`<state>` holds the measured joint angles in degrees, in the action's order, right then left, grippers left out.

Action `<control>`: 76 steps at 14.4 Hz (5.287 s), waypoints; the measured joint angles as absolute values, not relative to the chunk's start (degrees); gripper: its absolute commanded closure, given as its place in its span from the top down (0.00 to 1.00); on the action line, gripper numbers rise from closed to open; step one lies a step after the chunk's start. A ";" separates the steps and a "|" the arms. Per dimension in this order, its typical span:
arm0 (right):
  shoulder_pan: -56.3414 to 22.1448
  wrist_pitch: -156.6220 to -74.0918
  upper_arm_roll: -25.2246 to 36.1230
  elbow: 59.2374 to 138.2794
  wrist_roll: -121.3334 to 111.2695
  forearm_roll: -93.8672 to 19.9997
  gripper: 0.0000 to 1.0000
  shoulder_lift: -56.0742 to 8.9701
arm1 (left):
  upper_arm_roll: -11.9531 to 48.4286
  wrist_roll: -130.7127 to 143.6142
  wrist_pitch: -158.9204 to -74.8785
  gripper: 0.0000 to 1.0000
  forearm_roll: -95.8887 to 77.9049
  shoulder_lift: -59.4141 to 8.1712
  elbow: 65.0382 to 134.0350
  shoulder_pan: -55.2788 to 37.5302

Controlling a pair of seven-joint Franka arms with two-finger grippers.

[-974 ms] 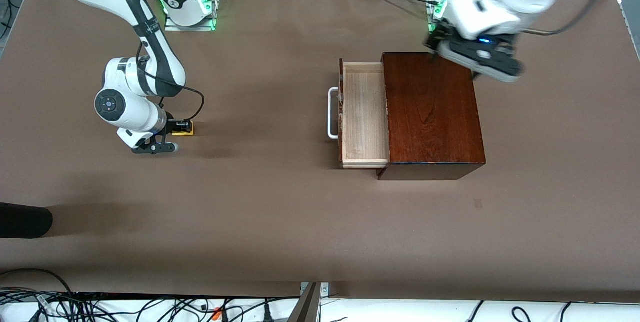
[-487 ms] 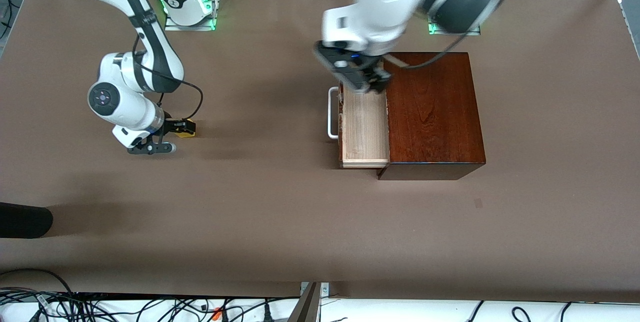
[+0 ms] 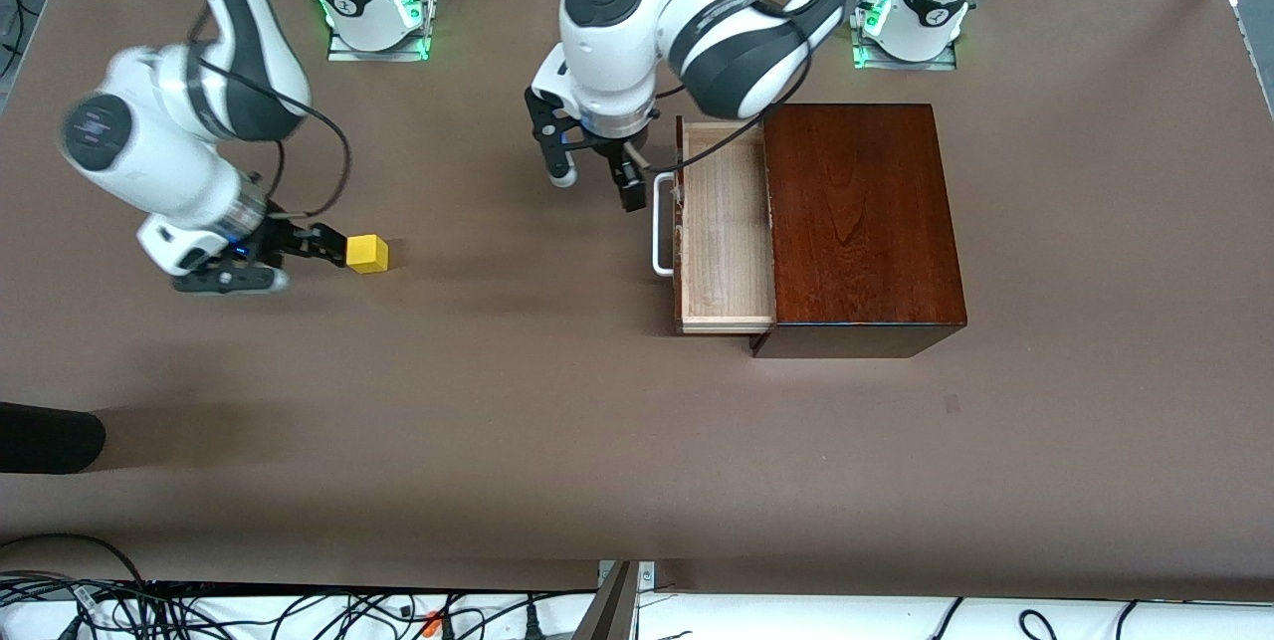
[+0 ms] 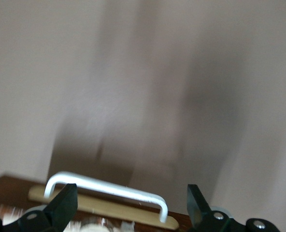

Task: Open drawer, take yellow block, close drawer

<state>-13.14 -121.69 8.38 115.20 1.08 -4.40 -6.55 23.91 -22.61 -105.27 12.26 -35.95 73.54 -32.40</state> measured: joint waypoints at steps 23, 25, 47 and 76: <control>-11.99 -83.96 9.07 84.49 1.02 0.11 1.00 -2.27 | 22.22 -37.34 -97.29 1.00 19.32 -41.39 75.30 -32.62; -12.07 -84.00 8.84 84.49 0.97 0.18 1.00 -2.86 | 21.84 -36.57 -96.48 1.00 19.31 -41.38 75.19 -32.61; -12.29 -84.01 9.03 82.89 0.90 0.19 1.00 -3.42 | 15.06 -36.81 -85.99 1.00 22.41 -39.91 74.98 -29.95; -12.51 -84.01 8.73 82.86 0.94 0.19 1.00 -3.46 | 17.34 1.81 -72.89 1.00 14.50 -14.77 66.61 -14.75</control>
<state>-12.51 -84.01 8.73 82.86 0.94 0.19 -3.46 17.34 1.81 -72.89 14.50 -14.77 66.61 -14.75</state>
